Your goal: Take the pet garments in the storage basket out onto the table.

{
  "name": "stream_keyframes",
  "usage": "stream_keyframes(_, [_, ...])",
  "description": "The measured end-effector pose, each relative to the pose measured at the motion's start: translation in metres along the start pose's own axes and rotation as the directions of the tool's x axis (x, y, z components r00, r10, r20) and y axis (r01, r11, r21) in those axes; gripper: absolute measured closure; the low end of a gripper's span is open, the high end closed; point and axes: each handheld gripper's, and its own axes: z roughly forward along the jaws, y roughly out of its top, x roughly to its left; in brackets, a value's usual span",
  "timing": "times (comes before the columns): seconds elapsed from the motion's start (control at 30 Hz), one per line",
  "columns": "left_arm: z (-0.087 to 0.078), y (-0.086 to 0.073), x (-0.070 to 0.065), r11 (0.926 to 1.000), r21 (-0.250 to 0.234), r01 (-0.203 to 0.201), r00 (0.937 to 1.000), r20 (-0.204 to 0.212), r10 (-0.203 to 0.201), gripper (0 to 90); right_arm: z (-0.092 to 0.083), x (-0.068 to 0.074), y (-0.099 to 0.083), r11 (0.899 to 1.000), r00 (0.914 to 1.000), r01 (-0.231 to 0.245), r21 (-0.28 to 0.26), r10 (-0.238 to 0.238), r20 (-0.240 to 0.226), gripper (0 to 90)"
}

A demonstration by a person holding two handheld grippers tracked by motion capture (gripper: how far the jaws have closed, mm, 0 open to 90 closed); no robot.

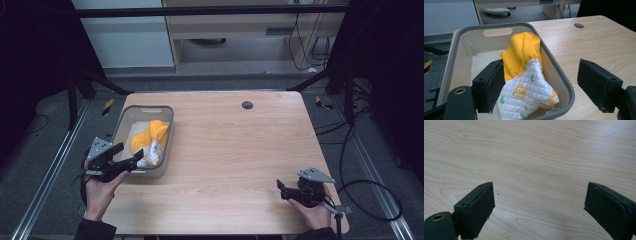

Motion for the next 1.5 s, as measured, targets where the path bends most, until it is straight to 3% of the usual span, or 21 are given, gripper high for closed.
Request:
stream_keyframes(0.2, [0.004, 0.007, -0.002, 1.0, 0.0, -0.008, 0.9999, 0.006, 0.008, 21.7, 0.0, 0.0, 0.0, 1.0, 1.0, -0.005, -0.001, 0.005, -0.001, 9.1])
stream_keyframes(0.5, [0.014, 0.023, 0.002, 0.9992, 0.037, -0.018, 0.9998, -0.012, 0.018, 21.6, 0.0, 0.0, 0.0, 1.0, 1.0, -0.004, 0.0, 0.004, -0.005, 9.1])
stream_keyframes(0.9, [0.036, 0.026, 0.003, 0.9938, 0.107, -0.029, 0.9993, -0.022, 0.031, 20.9, 0.001, 0.0, 0.0, 1.0, 1.0, -0.004, 0.005, 0.004, -0.003, 9.4])
stream_keyframes(1.2, [0.046, 0.026, 0.005, 0.9914, 0.128, -0.025, 0.9991, -0.032, 0.03, 21.0, 0.001, 0.0, 0.0, 1.0, 1.0, -0.003, 0.009, 0.003, -0.006, 9.5])
stream_keyframes(1.5, [0.056, 0.029, 0.006, 0.984, 0.175, -0.035, 0.9986, -0.033, 0.041, 22.3, 0.001, 0.0, 0.0, 1.0, 0.9999, -0.009, 0.006, 0.009, -0.006, 9.5])
